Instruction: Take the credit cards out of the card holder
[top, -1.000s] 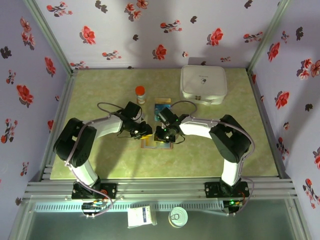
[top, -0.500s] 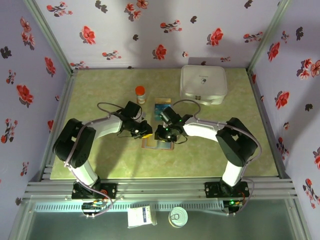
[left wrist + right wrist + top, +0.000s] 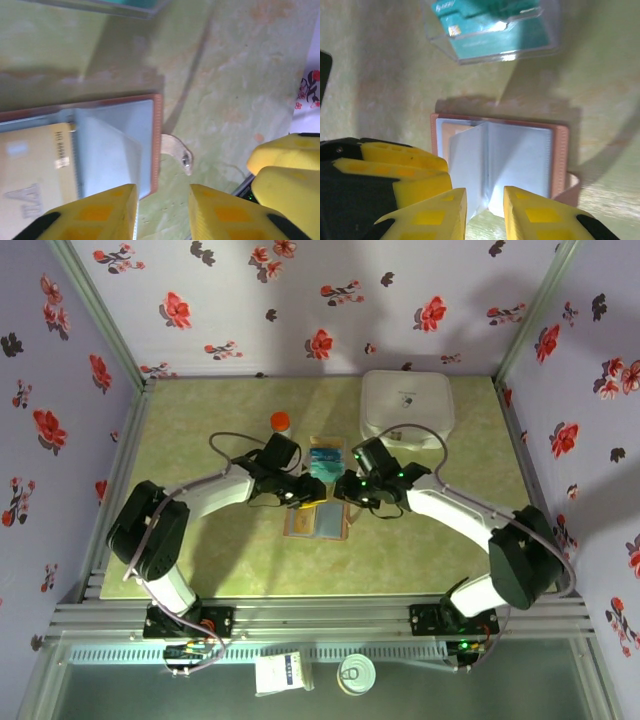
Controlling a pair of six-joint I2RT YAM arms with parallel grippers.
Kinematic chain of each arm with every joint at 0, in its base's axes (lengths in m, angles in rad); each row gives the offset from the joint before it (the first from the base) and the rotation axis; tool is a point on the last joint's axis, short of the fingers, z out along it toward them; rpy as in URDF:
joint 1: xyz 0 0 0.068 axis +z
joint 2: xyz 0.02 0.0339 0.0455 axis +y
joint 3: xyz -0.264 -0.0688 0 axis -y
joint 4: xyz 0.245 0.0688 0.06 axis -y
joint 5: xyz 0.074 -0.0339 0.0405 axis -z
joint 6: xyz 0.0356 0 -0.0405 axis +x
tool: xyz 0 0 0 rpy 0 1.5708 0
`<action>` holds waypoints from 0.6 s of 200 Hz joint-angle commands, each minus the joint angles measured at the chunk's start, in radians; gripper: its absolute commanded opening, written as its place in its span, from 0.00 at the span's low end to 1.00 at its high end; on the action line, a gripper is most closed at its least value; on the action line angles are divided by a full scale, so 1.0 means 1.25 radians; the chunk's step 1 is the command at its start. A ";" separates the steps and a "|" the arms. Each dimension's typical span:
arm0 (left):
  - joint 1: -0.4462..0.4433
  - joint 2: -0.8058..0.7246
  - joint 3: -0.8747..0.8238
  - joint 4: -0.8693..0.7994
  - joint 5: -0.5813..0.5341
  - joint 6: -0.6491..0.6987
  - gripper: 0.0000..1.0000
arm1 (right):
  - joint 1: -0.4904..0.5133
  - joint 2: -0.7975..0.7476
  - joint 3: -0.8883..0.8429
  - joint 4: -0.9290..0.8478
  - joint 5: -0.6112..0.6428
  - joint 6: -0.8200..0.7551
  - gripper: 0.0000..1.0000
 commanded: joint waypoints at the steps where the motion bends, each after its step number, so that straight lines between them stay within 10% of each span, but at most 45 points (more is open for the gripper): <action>1: -0.025 0.056 0.038 -0.034 0.020 0.004 0.37 | -0.027 -0.050 -0.025 -0.050 0.037 -0.018 0.27; 120: -0.056 0.145 0.101 -0.047 0.019 0.019 0.52 | -0.042 -0.063 -0.067 0.002 -0.008 0.015 0.26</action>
